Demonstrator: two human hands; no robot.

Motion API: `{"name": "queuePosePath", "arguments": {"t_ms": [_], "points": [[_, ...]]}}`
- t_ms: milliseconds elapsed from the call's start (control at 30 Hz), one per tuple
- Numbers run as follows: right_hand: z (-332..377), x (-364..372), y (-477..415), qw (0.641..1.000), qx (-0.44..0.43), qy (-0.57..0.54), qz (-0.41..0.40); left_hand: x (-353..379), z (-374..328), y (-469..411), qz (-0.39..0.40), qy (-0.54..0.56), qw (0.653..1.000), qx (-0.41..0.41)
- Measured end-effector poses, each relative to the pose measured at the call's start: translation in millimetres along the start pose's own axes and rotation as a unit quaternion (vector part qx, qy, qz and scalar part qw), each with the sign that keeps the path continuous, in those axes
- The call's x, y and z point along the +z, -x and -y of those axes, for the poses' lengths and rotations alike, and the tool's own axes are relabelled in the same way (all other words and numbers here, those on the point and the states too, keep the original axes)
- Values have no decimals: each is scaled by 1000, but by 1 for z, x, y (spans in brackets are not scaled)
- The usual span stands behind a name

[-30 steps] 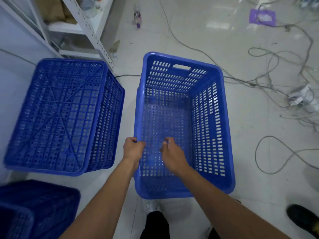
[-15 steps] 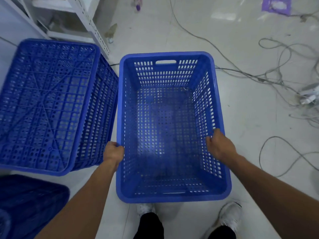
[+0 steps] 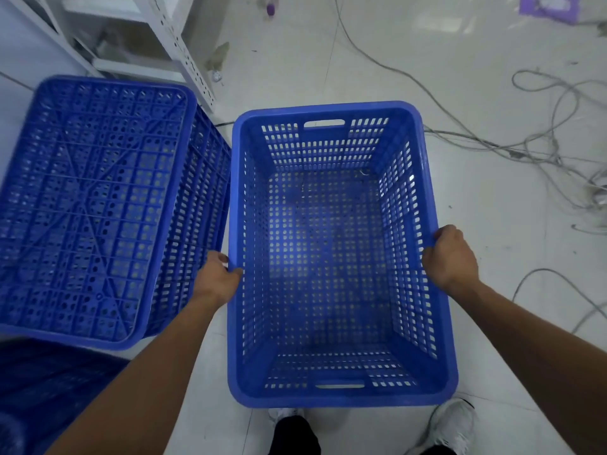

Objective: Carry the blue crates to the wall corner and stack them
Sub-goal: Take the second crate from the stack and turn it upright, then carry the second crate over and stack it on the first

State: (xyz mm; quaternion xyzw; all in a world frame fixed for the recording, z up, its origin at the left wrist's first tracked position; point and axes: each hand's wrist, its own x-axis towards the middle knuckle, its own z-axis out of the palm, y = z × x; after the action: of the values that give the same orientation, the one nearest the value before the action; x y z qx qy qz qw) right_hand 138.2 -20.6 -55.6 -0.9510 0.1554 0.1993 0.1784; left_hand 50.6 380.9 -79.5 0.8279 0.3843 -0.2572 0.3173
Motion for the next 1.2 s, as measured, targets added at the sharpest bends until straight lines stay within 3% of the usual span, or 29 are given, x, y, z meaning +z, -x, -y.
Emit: {"name": "queuePosePath", "arguments": {"t_ms": [133, 467, 667, 867, 1200], "points": [[4, 3, -9, 999, -2, 25, -47, -5, -21, -12, 1, -10, 1000, 21], [5, 2, -28, 995, 86, -7, 59, -9, -32, -14, -5, -99, 995, 21], [0, -19, -20, 992, 104, -40, 57, -22, -37, 1, -6, -115, 993, 35], [6, -87, 21, 991, 92, -85, 51, -66, -62, 52, -9, -111, 993, 36], [28, -264, 143, 992, 51, -113, -6, -189, -121, 243, -27, -87, 993, 77]]}}
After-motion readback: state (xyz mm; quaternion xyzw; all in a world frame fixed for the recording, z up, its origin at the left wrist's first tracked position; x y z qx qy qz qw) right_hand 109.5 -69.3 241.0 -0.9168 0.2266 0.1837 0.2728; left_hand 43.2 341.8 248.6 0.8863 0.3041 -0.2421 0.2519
